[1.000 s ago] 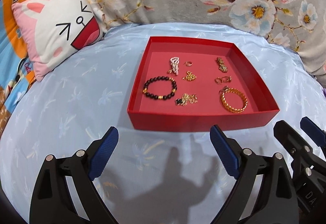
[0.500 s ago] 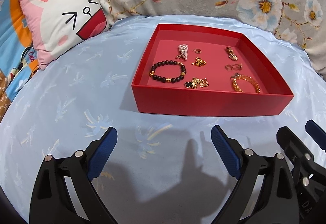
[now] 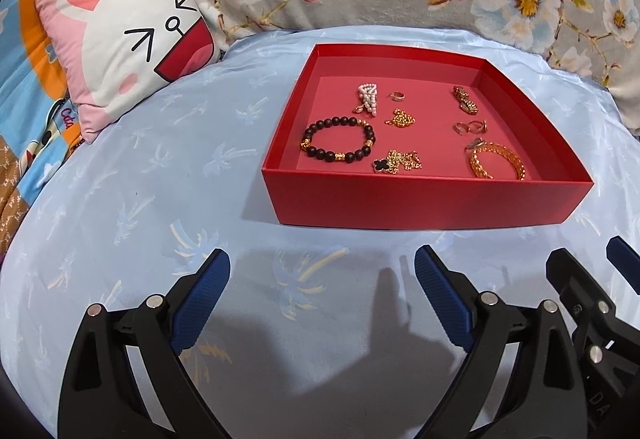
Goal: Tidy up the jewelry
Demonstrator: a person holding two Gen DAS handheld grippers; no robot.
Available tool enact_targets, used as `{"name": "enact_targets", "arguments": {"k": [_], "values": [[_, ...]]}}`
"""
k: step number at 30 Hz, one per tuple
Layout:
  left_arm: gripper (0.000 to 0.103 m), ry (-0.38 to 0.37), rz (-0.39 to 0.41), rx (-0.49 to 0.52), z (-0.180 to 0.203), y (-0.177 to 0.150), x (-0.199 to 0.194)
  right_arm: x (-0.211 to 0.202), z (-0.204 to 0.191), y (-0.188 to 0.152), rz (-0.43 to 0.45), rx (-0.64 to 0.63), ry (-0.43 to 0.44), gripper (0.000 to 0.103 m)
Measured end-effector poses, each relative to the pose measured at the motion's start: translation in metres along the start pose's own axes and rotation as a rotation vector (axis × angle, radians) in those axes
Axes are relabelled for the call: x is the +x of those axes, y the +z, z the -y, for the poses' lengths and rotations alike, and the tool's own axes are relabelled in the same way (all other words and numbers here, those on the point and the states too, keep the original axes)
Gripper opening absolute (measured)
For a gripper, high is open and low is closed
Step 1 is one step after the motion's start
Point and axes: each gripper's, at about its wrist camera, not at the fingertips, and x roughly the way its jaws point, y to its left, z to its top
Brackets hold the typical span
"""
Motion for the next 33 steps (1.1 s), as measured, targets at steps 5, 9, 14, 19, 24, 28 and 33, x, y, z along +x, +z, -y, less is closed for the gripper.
{"name": "enact_targets", "arguments": {"k": [5,9,14,19,24,28,33], "values": [[0.091,0.020,-0.014,0.006,0.0008,0.0000,0.0030,0.0024,-0.0011,0.0002,-0.013,-0.005,-0.018,0.082],[0.091,0.033,-0.009,0.008,0.0014,-0.0003,0.0025,0.0021,-0.0017,-0.0004,-0.012,-0.008,-0.026,0.082],[0.091,0.033,-0.008,0.007,0.0013,-0.0004,0.0019,0.0006,-0.0024,-0.0010,-0.003,-0.013,-0.037,0.082],[0.091,0.036,-0.001,0.007,0.0018,-0.0003,0.0010,-0.0005,-0.0020,-0.0008,0.003,-0.013,-0.036,0.082],[0.091,0.038,0.001,0.007,0.0019,-0.0006,0.0009,-0.0010,-0.0029,-0.0009,0.005,-0.015,-0.038,0.082],[0.091,0.037,0.007,0.006,0.0016,-0.0007,-0.0001,-0.0022,-0.0031,-0.0007,0.012,-0.017,-0.041,0.082],[0.091,0.041,0.011,0.006,0.0019,-0.0007,-0.0012,-0.0028,-0.0029,-0.0007,0.013,-0.016,-0.041,0.082]]}}
